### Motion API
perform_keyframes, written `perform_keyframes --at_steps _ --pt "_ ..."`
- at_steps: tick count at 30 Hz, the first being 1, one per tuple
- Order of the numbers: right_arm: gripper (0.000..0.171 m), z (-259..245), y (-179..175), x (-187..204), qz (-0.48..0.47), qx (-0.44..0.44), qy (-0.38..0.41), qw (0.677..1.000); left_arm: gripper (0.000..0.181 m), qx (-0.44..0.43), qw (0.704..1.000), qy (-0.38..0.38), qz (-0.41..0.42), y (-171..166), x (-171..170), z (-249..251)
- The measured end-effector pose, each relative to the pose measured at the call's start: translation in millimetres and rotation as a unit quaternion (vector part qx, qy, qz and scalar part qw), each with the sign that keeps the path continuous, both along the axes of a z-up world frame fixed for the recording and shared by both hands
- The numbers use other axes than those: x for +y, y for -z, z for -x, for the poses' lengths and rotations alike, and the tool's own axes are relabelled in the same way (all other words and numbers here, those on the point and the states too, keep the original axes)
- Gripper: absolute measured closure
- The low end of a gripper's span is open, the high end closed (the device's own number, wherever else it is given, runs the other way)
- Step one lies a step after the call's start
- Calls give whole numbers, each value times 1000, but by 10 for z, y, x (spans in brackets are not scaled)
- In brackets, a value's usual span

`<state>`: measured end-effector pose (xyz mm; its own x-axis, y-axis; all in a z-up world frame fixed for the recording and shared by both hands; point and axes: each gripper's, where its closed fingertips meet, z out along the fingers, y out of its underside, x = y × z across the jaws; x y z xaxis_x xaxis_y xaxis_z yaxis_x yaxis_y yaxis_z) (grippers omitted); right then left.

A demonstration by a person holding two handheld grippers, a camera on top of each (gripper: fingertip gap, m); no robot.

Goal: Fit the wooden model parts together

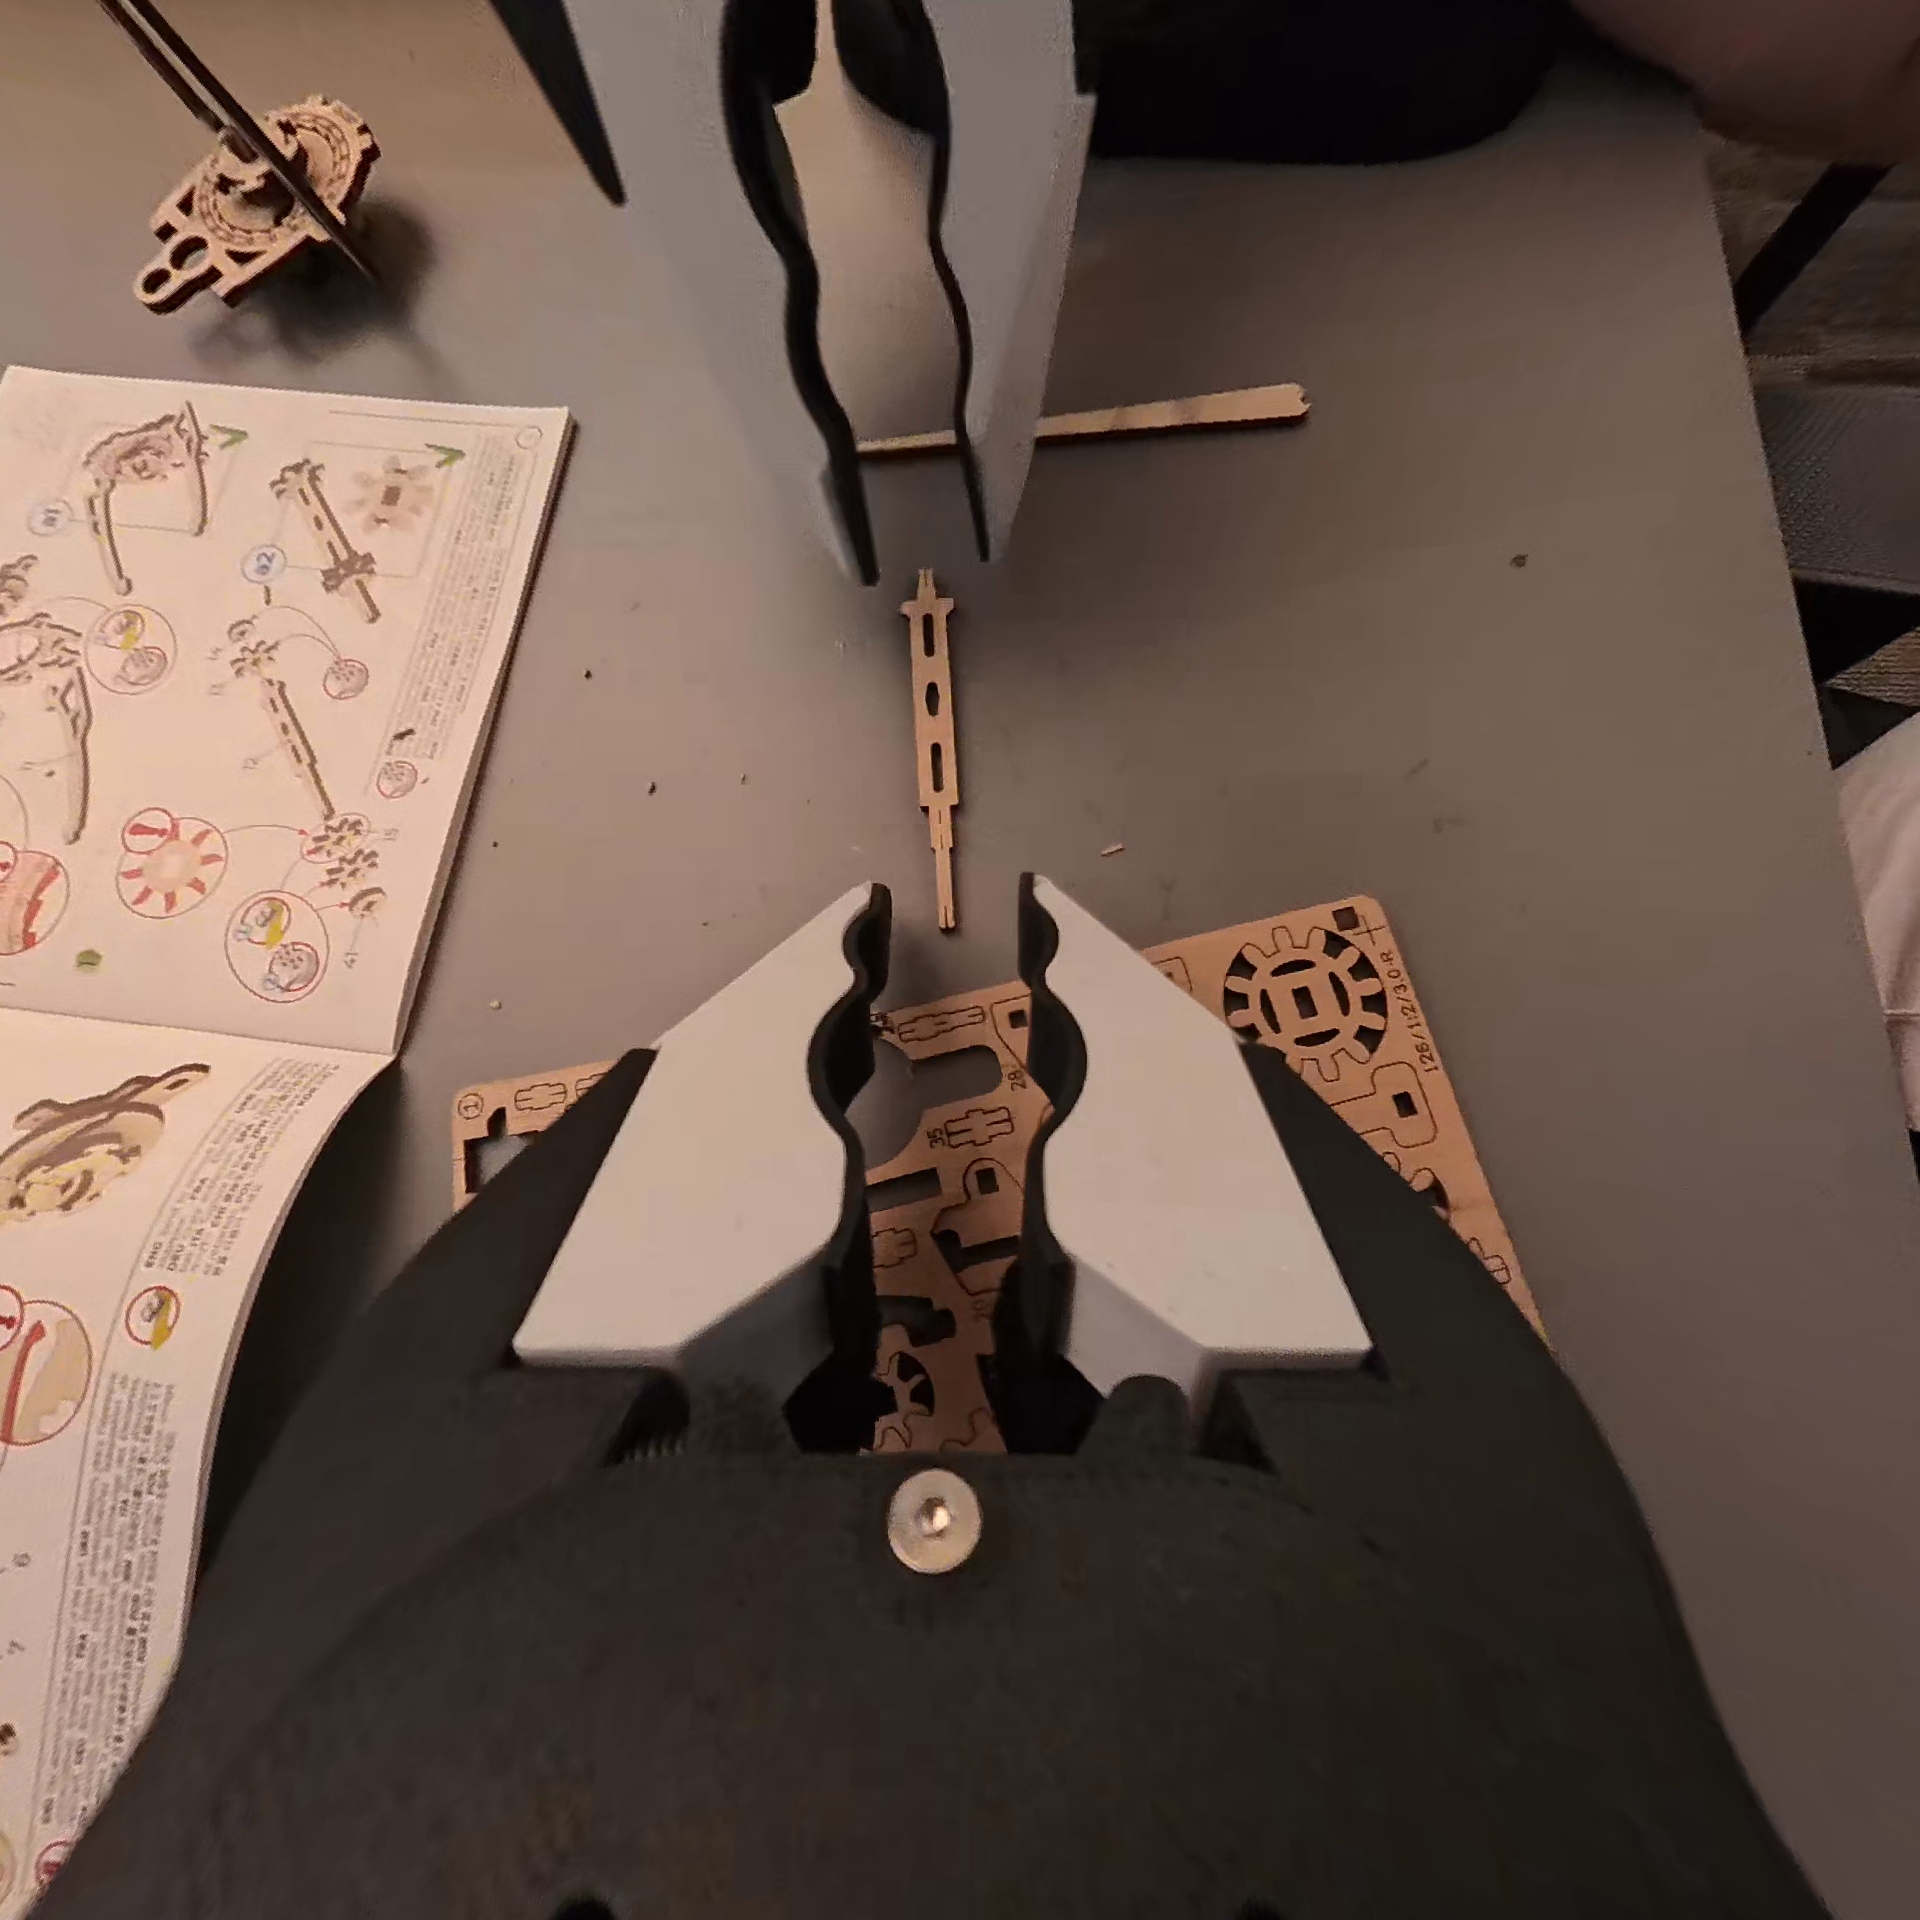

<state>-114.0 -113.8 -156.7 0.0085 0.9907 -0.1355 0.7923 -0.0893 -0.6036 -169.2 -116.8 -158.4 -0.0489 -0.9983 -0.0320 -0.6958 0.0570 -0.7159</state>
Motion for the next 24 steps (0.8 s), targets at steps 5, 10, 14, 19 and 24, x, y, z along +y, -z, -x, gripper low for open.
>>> perform_keyframes --at_steps 5,10,14,19,24 --pt "158 -77 95 16 11 -26 10 1000 164 13 1000 -4 2 57 -1 1" --pt "167 -71 109 70 -1 -27 14 1000 168 14 1000 -3 -3 57 -10 -3" --pt "168 -49 107 92 -5 -21 16 1000 169 14 1000 -1 -3 58 -13 -2" --pt "164 -101 104 222 -34 -26 38 998 169 13 1000 -1 -4 58 -13 -3" --pt "164 -105 90 188 -30 -26 33 999 170 14 1000 2 -4 58 -26 -5"
